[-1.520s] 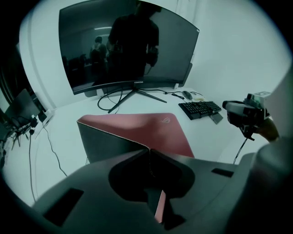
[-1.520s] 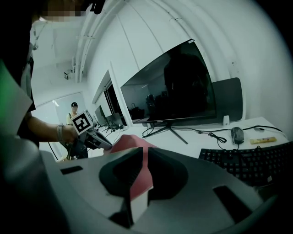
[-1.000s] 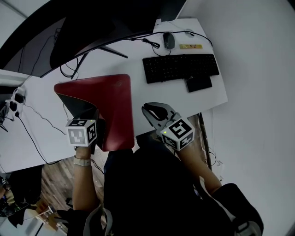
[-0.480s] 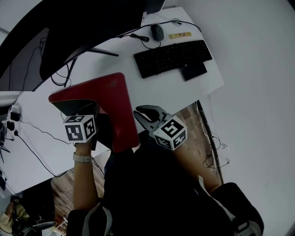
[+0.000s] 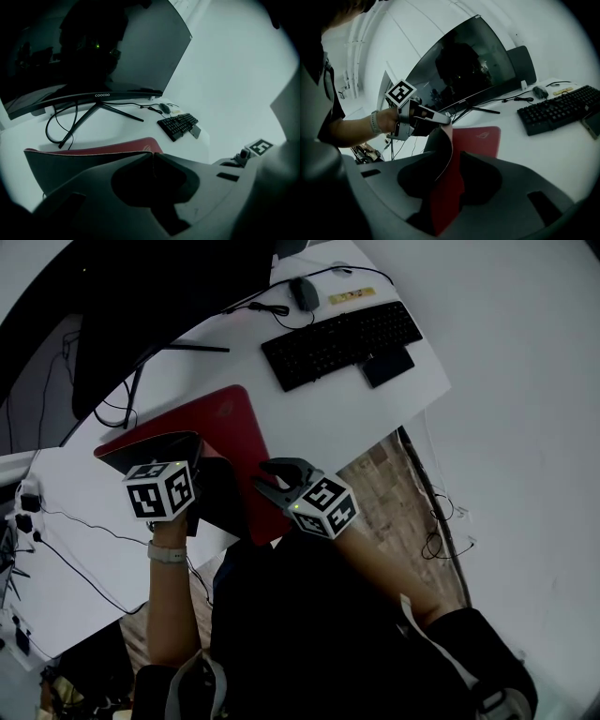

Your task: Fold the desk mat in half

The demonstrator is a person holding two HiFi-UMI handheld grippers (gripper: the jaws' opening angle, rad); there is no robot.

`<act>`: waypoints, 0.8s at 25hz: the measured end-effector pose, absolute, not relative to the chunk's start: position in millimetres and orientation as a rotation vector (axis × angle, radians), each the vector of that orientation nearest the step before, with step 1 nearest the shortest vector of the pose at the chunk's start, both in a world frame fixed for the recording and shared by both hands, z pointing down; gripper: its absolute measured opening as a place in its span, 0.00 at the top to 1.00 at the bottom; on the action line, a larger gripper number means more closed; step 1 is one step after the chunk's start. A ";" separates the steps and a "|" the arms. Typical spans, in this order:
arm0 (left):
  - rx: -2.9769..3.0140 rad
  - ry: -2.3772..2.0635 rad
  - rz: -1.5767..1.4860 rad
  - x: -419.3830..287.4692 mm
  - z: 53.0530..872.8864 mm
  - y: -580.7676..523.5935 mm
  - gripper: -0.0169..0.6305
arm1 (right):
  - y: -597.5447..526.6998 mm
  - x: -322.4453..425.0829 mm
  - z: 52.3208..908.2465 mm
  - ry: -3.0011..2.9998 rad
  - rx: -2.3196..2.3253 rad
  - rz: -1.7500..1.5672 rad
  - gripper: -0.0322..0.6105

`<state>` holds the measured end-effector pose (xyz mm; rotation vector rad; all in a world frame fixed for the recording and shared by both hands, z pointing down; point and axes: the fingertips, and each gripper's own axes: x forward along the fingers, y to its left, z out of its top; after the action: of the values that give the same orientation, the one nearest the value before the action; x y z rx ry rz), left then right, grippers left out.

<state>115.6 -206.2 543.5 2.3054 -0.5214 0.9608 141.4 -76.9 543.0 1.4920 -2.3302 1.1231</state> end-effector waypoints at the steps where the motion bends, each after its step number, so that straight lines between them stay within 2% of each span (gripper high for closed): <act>1: 2.309 -0.510 0.956 117.8 542.7 -207.4 0.94 | -77.9 137.6 545.9 -2.327 1.486 1.145 0.75; 5: 2.329 -0.465 0.961 125.2 540.5 -211.3 0.94 | -83.5 132.0 558.3 -2.293 1.504 1.229 0.71; 20: 2.321 -0.352 0.903 144.0 538.2 -231.1 0.94 | -122.6 132.8 599.1 -2.187 1.546 1.345 0.71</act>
<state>144.0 -231.1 538.2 2.3210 -0.3521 0.9026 132.8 -122.6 599.1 1.5458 -2.1873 1.3448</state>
